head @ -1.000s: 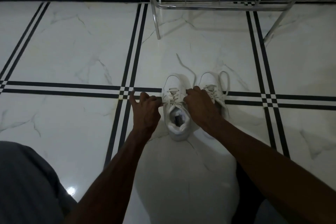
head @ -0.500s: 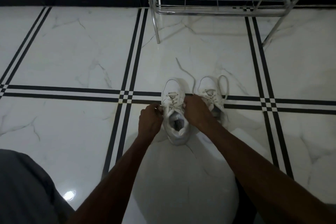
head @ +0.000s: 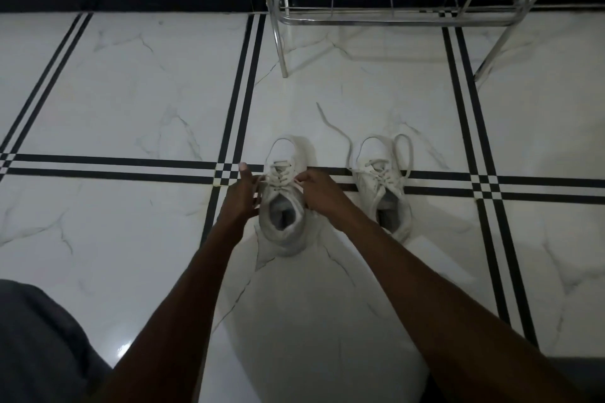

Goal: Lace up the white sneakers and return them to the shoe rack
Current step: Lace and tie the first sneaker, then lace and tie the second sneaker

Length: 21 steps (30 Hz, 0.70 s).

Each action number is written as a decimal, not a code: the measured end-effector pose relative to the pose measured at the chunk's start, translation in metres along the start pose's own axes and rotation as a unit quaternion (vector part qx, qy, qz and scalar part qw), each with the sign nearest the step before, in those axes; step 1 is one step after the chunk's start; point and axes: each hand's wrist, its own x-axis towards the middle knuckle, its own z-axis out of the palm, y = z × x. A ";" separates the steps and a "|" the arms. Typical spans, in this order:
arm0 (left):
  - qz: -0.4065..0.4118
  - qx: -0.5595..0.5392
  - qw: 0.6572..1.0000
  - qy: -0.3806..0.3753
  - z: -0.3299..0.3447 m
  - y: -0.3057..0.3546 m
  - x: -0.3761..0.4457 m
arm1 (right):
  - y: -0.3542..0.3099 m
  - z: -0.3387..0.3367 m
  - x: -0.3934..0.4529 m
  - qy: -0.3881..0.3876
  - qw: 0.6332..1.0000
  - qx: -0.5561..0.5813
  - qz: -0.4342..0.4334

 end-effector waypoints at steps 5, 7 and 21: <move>0.039 0.118 0.991 0.045 -0.009 0.001 0.014 | 0.005 0.000 -0.005 0.025 0.999 0.000 -0.046; 0.105 0.278 0.947 0.119 0.001 0.001 0.020 | 0.005 -0.017 -0.006 0.045 0.997 -0.004 -0.069; 0.223 0.233 0.945 -0.053 0.166 0.009 -0.017 | 0.067 -0.165 -0.030 0.218 0.975 -0.019 0.026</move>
